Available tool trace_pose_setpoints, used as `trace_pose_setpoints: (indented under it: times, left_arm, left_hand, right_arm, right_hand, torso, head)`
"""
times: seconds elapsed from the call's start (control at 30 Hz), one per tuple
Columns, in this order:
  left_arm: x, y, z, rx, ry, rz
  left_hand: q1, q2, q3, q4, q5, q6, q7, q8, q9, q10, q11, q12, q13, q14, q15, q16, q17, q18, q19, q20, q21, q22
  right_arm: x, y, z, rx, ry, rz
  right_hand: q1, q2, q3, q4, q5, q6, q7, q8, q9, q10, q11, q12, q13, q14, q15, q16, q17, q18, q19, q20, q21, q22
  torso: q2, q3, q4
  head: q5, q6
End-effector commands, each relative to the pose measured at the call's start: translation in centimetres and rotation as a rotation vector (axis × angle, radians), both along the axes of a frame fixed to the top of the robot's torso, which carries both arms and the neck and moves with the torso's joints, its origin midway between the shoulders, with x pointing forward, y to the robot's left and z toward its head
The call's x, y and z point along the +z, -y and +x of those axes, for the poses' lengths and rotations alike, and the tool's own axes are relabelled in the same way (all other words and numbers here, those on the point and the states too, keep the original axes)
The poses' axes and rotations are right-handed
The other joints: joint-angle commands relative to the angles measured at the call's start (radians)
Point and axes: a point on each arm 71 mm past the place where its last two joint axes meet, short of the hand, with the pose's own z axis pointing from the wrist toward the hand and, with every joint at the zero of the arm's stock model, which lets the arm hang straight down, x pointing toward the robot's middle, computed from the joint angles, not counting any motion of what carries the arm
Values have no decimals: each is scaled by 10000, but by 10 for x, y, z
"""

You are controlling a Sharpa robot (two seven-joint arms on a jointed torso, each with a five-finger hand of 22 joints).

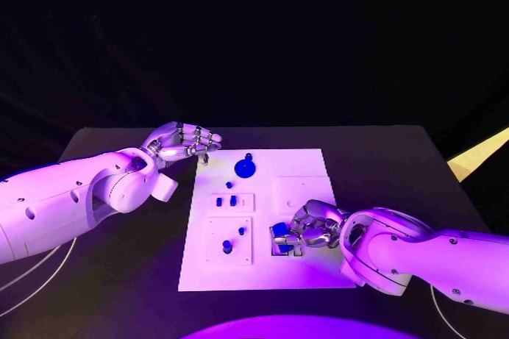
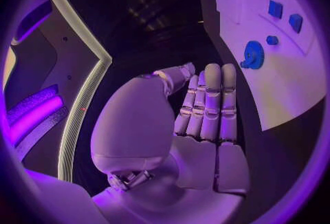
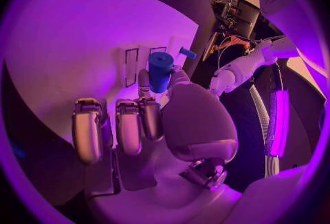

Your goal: Assemble the parts on the task board

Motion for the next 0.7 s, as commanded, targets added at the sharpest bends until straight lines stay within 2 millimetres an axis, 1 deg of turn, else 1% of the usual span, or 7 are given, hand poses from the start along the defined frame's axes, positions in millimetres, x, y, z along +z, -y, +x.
trace_pose_setpoints:
  times: [0.03,0.2,0.37,0.47,0.57,0.63,0.7]
  left_arm:
    - [1,2,-1,-157,-38,-121]
    - [1,1,-1,-153,-52,-112]
    - [0,1,-1,-168,-95,-97]
    - [0,1,-1,-176,-112,-91]
    - [0,1,-1,-180,-127,-86]
    - [0,1,-1,-186,-134,-84]
    - [0,1,-1,-188,-142,-81]
  left_hand:
    - [-78,32,-50,33,57,-7,31,-23,12,-45,7,52,-8,-32,15,-45,-13,151,-9,46,-70,-18]
    - [-80,33,-50,34,57,-7,31,-22,13,-46,7,53,-9,-34,16,-46,-14,151,-10,47,-71,-19]
    - [-94,34,-52,44,56,-10,35,-23,14,-52,10,55,-9,-44,19,-54,-18,150,-14,49,-79,-24]
    - [-90,51,-39,47,61,-13,34,-24,15,-58,10,58,-10,-56,18,-64,-24,151,-18,49,-88,-30]
    - [-90,51,-39,47,61,-13,34,-24,15,-58,10,58,-10,-56,18,-64,-24,151,-18,49,-88,-30]
    - [-90,51,-39,47,61,-13,34,-24,15,-58,10,58,-10,-56,18,-64,-24,151,-18,49,-88,-30]
    - [-90,51,-39,47,61,-13,34,-24,15,-58,10,58,-10,-56,18,-64,-24,151,-18,49,-88,-30]
  right_arm:
    - [-1,0,1,170,109,-236]
    - [-1,1,2,104,160,-253]
    - [-2,1,3,40,247,-244]
    - [-1,1,3,57,272,-241]
    - [-1,0,2,84,296,-231]
    - [-1,0,2,98,304,-218]
    - [-1,0,1,114,308,-200]
  right_hand:
    - [-144,-84,-78,5,-157,109,-32,28,9,413,-47,-40,1628,901,-63,51,2034,-161,806,-56,25,2453]
    - [-321,-98,-230,14,-315,96,-29,45,56,402,-41,-72,1618,895,-62,40,2009,-155,795,-54,0,2445]
    - [-649,-82,-594,21,-234,70,-23,74,134,373,-39,-152,1585,886,-57,22,1970,-142,769,-50,-63,2428]
    - [-691,-57,-634,16,-220,67,-25,79,145,373,-38,-154,1586,886,-57,21,1968,-143,771,-49,-58,2429]
    - [-621,5,-678,-7,-61,57,-30,88,173,381,-42,-146,1600,887,-59,23,1976,-147,779,-50,-38,2435]
    - [-417,120,-705,-19,149,44,-39,96,207,387,-51,-148,1609,892,-66,30,1995,-147,778,-55,-39,2435]
    - [-304,181,-718,-25,236,40,-43,97,223,393,-55,-143,1619,891,-69,28,1990,-152,789,-58,-14,2442]
  torso:
    - [-5,-7,4]
    - [-7,-12,7]
    - [-8,-13,11]
    - [-9,-9,7]
    - [-6,-5,4]
    - [-7,-6,2]
    - [-8,-5,-2]
  head:
    - [9,-32]
    - [11,-30]
    - [12,-15]
    - [26,-18]
    - [37,-30]
    - [37,-32]
    - [50,-31]
